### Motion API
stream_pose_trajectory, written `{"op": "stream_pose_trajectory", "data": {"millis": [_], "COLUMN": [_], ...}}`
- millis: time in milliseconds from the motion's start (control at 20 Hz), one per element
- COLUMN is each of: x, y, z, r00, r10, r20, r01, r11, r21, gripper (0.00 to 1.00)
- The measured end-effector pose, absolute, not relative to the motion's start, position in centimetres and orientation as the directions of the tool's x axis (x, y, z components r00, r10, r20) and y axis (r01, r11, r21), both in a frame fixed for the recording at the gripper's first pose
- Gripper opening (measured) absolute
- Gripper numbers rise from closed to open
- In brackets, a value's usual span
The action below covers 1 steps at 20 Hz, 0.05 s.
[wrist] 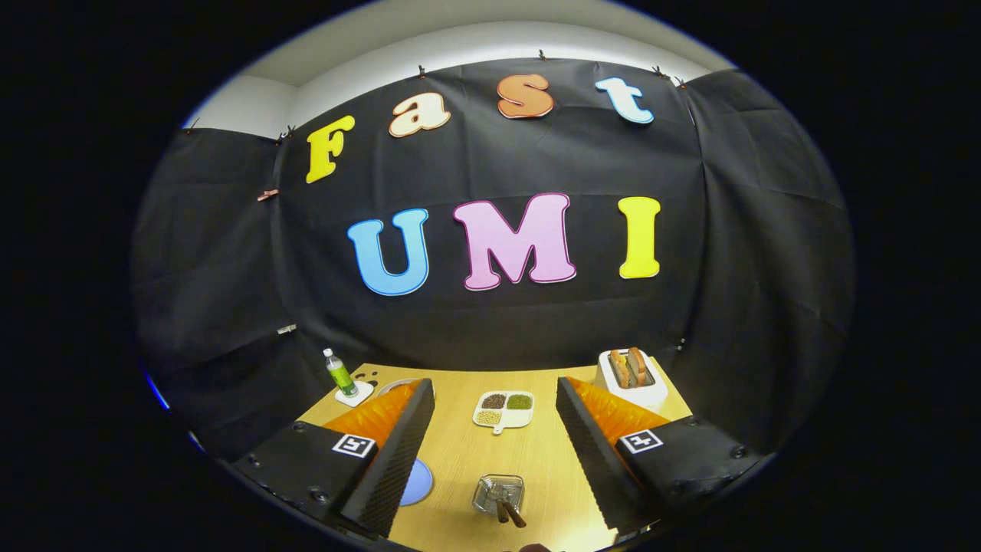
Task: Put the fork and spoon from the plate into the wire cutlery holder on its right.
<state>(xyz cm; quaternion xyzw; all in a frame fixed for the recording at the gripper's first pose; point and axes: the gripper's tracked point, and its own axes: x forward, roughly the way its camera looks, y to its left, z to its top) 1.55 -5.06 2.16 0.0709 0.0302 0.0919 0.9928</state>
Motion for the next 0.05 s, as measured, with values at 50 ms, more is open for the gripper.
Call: {"op": "stream_pose_trajectory", "data": {"millis": [50], "x": [1.46], "y": [-5.18], "z": [1.75], "r00": [0.979], "r10": [0.197], "r20": [-0.051], "r01": [-0.188], "r11": [0.971], "r21": [0.145], "gripper": [0.99]}}
